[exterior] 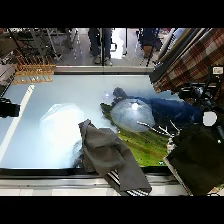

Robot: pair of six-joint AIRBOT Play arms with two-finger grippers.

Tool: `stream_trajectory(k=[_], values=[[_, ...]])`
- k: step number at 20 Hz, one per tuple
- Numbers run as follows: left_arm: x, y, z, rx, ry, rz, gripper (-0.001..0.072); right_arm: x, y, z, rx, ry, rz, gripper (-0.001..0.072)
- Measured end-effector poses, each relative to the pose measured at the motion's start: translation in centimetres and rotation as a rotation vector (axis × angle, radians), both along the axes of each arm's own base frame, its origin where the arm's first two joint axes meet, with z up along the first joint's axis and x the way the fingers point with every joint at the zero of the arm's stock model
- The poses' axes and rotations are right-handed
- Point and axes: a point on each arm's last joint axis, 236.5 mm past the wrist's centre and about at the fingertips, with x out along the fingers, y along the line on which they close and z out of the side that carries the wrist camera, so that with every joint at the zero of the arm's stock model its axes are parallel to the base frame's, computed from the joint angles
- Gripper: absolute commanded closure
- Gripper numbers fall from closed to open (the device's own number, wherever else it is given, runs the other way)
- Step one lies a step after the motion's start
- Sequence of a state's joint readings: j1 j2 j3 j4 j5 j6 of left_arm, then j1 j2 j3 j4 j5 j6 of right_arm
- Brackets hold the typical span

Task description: Fold the clothes and pants, and hang the long-sleeved shirts on hangers.

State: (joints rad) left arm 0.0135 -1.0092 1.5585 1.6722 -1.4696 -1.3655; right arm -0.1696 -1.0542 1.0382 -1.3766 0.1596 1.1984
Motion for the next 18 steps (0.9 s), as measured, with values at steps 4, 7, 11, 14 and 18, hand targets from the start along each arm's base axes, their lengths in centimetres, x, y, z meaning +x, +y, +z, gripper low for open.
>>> stream_trajectory(k=[4,7,11,14,18], values=[[0.1,0.0,-0.1,0.000,0.002,0.000,0.0697,0.0,0.0,0.0,0.000,0.000,0.000,0.0681],[0.1,0.0,-0.1,0.000,0.003,0.000,0.0697,0.0,0.0,0.0,-0.001,0.000,0.000,0.0681],[0.2,-0.2,-0.3,-0.007,0.008,-0.004,0.0697,0.0,0.0,0.0,-0.003,0.000,0.001,0.0681],[0.7,-1.8,-0.8,-0.065,0.019,-0.039,0.0696,0.0,0.0,0.0,-0.003,0.000,0.001,0.0681],[1.9,-5.9,-1.5,-0.219,0.023,-0.124,0.0477,0.0,0.3,0.1,0.092,-0.014,-0.005,0.0681]])
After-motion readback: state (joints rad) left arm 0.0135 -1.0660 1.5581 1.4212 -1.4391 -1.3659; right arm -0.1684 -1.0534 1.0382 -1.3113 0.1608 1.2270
